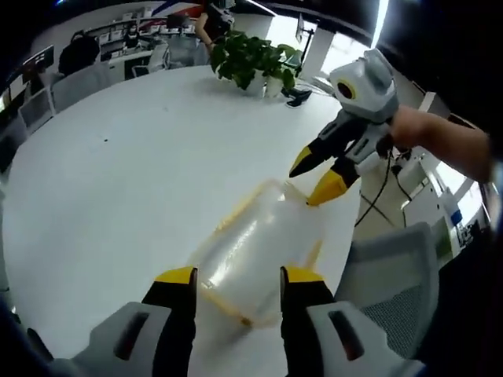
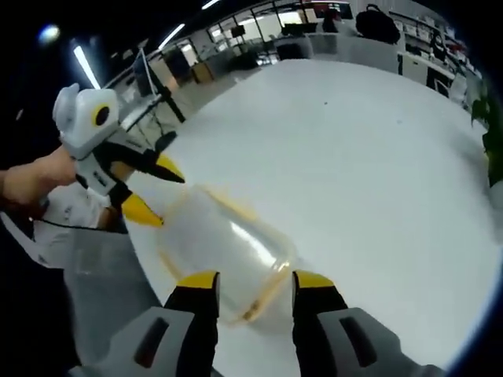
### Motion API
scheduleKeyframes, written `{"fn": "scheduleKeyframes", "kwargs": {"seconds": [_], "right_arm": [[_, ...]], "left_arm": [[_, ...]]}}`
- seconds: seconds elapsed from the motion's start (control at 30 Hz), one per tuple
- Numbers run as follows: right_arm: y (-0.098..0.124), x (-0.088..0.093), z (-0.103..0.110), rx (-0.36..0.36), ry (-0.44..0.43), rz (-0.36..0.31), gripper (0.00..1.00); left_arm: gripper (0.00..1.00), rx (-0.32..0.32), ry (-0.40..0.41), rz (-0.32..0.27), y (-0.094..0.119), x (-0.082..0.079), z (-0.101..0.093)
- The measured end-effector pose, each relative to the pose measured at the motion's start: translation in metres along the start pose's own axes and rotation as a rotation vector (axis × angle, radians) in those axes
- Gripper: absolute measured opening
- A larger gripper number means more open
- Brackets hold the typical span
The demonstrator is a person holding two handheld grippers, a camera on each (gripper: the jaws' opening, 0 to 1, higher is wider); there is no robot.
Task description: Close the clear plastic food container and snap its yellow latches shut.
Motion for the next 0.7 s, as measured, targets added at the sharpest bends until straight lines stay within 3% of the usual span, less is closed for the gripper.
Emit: {"fn": "scheduleKeyframes", "kwargs": {"seconds": [0.2,0.53,0.7], "right_arm": [[0.0022,-0.0041,0.0039,-0.02,0.074,-0.017,0.32],[-0.0005,-0.0028,0.0082,-0.022,0.1,0.009,0.31],[0.0,-0.0054,0.0083,-0.028,0.115,0.011,0.31]], "left_arm": [[0.41,0.02,-0.064,0.003,-0.0022,-0.0033,-0.0028],[0.41,0.035,-0.108,0.01,-0.0027,-0.0042,-0.0043],[0.39,0.058,-0.179,0.002,-0.0018,-0.007,-0.0064]]}}
Point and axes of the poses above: the point that each gripper's makers call its tool centre point, and the gripper's own axes: y roughly backward along the fingers, z roughly to its left, x roughly out of its underside, the point moved 6 cm from there along y, roughly backward along the fingers, and after that the axes turned 9 degrees about -y, right-handed, at the moved point
